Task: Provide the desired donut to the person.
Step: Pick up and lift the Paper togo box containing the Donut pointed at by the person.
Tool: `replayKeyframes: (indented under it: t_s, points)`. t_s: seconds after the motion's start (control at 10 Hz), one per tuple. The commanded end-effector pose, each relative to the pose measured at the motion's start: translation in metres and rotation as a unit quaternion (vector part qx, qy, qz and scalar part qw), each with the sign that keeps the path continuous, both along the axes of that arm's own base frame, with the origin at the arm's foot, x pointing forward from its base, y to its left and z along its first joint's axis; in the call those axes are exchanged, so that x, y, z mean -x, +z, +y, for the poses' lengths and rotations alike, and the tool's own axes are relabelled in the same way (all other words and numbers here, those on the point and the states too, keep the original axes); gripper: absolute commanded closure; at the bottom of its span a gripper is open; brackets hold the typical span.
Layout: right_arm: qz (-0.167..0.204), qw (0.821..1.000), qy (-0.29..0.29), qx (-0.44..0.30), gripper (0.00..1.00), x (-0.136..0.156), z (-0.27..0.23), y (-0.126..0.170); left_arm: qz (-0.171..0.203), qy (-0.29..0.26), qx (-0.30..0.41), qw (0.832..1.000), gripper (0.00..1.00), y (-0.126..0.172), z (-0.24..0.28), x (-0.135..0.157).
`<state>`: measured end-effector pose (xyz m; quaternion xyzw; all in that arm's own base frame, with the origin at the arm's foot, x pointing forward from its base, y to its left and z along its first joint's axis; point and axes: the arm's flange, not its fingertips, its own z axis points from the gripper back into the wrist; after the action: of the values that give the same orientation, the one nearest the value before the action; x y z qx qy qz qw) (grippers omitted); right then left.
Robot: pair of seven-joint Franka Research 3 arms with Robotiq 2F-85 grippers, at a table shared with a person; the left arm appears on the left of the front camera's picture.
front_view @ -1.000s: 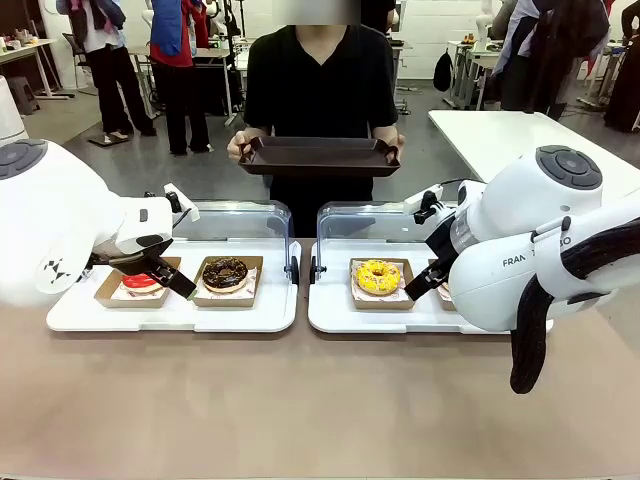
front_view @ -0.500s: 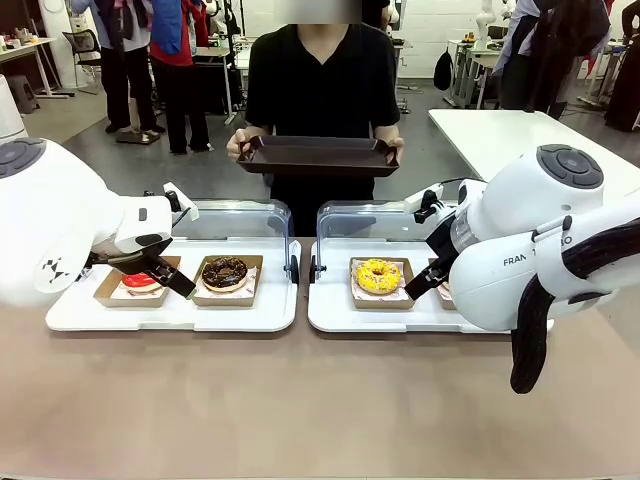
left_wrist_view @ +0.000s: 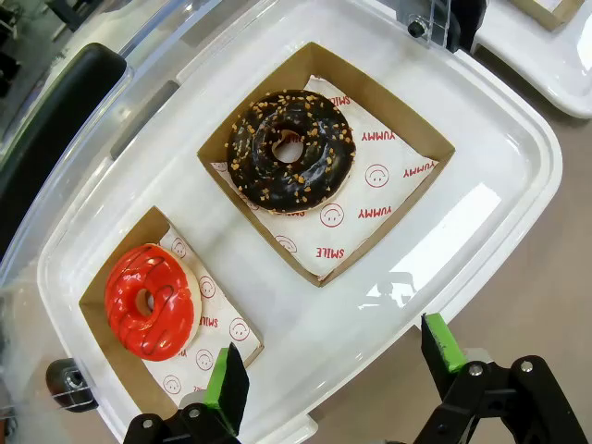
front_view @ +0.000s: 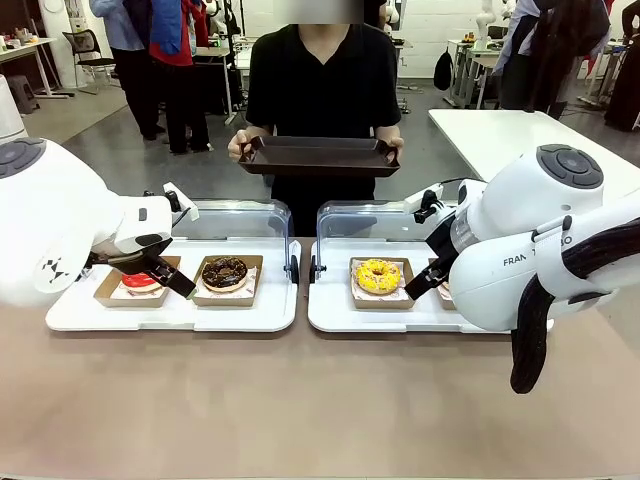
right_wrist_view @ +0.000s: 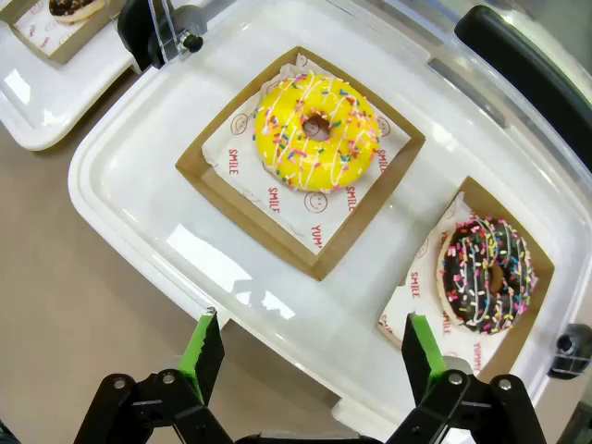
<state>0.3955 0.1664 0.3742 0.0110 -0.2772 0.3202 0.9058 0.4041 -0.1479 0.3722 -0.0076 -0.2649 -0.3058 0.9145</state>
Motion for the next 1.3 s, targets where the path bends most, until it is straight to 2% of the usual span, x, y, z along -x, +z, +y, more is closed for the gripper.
replayKeyframes:
  t_s: [0.0,0.1,0.2,0.3,0.4,0.6,0.7,0.8,0.9,1.0,1.2]
  points:
    - [0.000,1.000,0.000,0.000,0.00,0.000,0.000,0.000,0.000,0.000,0.000,1.000,0.00,0.000,0.000,0.000]
    - [0.002,1.000,-0.003,0.017,0.00,0.016,0.007,0.045,-0.001,-0.005,-0.002,1.000,0.00,0.046,0.002,0.020]
    - [-0.002,0.999,-0.013,0.042,0.00,0.024,0.011,0.091,-0.010,0.000,-0.012,1.000,0.00,0.091,0.001,0.027]
    - [0.012,0.999,-0.025,0.046,0.00,0.026,0.012,0.135,0.001,-0.016,-0.031,0.999,0.00,0.131,-0.002,0.027]
    - [0.024,0.997,-0.029,0.061,0.00,0.031,0.014,0.171,-0.016,-0.022,-0.026,0.999,0.00,0.163,-0.001,0.030]
    - [0.028,0.995,-0.048,0.084,0.00,0.044,0.025,0.234,-0.002,-0.025,-0.057,0.998,0.00,0.224,-0.014,0.032]
    - [0.017,0.994,-0.062,0.083,0.00,0.048,0.027,0.254,-0.007,-0.017,-0.066,0.998,0.00,0.248,-0.018,0.028]
    - [0.013,0.994,-0.075,0.083,0.00,0.052,0.024,0.260,-0.023,0.004,-0.062,0.998,0.00,0.260,-0.019,0.031]
    - [-0.037,0.983,-0.118,0.136,0.00,0.053,0.019,0.250,-0.086,0.022,-0.066,0.994,0.00,0.261,-0.021,0.044]
    - [0.014,0.996,-0.048,0.069,0.00,0.064,0.021,0.270,-0.016,-0.021,-0.043,0.999,0.00,0.263,-0.015,0.044]
    - [0.014,0.996,-0.048,0.069,0.00,0.064,0.021,0.270,-0.016,-0.021,-0.043,0.999,0.00,0.263,-0.015,0.044]
